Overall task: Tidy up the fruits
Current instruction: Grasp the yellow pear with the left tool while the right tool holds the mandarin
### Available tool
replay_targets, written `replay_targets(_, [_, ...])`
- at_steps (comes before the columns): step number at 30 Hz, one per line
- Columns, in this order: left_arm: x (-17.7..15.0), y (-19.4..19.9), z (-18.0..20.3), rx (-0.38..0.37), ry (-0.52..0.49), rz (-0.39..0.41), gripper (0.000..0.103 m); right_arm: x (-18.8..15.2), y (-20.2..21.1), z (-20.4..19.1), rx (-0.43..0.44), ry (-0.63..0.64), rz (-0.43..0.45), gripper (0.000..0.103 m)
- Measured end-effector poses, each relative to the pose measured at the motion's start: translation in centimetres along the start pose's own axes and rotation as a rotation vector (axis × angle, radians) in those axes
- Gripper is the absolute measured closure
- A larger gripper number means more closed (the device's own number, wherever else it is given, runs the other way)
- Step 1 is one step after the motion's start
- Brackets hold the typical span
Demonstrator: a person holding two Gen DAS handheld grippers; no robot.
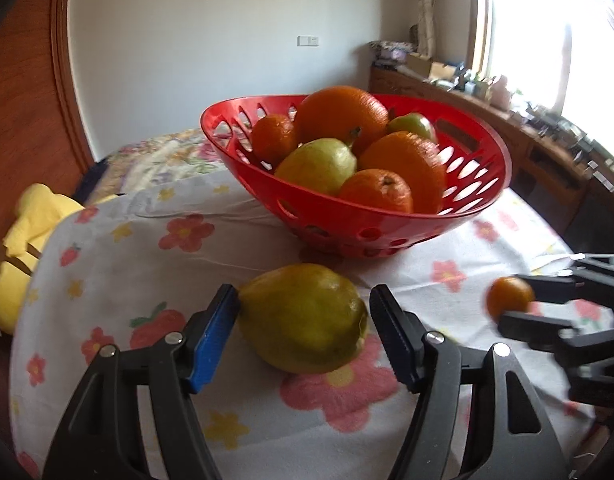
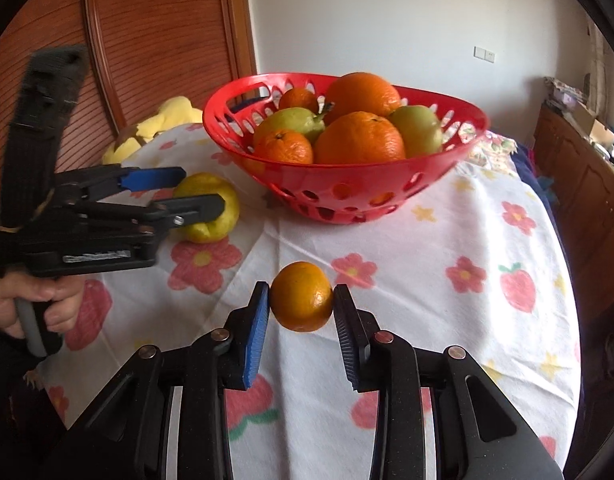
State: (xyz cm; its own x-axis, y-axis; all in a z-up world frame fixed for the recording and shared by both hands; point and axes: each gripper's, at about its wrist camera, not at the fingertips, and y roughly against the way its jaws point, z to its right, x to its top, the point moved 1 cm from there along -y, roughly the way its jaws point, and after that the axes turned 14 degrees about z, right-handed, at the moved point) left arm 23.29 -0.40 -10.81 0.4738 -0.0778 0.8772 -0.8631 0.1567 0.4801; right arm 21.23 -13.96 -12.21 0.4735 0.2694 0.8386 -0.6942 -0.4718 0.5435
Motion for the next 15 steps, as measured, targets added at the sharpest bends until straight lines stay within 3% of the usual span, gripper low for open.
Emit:
replay_targets(3, [-0.3,-0.7,0.2,0.032,-0.033,-0.021,0.033,-0.2,0.6,0.4,0.003,-0.013,0.012,0.071])
replay_targets(15, [-1.0,-0.8,0.3,0.017,-0.043,-0.051,0.033,-0.2,1.6,1.5,0.013,-0.033,0.04,0.071])
